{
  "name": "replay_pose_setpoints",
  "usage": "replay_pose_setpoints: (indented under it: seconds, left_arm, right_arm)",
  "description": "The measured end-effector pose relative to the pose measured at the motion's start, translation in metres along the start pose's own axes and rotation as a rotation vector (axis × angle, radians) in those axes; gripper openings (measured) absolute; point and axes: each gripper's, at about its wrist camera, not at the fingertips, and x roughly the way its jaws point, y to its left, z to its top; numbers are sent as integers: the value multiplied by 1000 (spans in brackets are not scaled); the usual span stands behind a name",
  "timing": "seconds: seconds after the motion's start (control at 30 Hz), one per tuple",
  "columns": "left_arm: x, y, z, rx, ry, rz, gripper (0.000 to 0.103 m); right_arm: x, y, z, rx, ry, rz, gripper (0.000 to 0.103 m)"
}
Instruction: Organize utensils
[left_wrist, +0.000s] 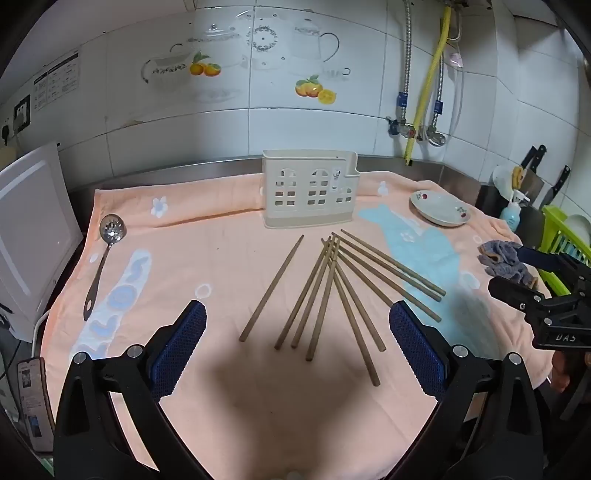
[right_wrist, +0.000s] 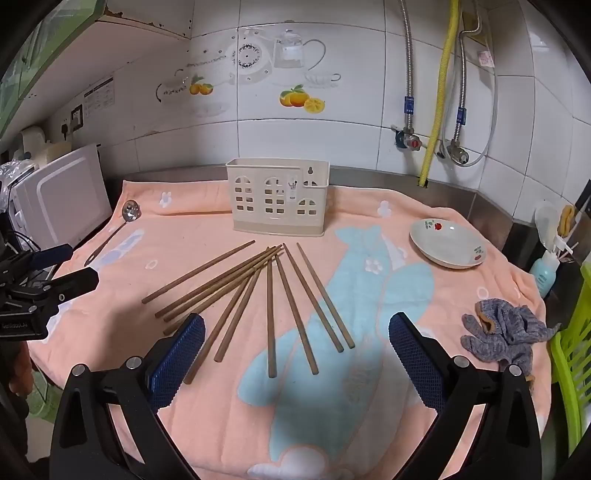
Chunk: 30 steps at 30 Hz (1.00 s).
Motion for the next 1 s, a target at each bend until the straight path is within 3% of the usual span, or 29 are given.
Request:
replay_pose_setpoints:
  seconds: [0.5,1.0]
  left_arm:
    - [-4,1,1,2,-20,6,98]
    - [-18,-5,3,20,-92,13,98]
  right_arm:
    - [-2,-1,0,4,1,4,97]
    - [-12,0,6,2,-32,3,97]
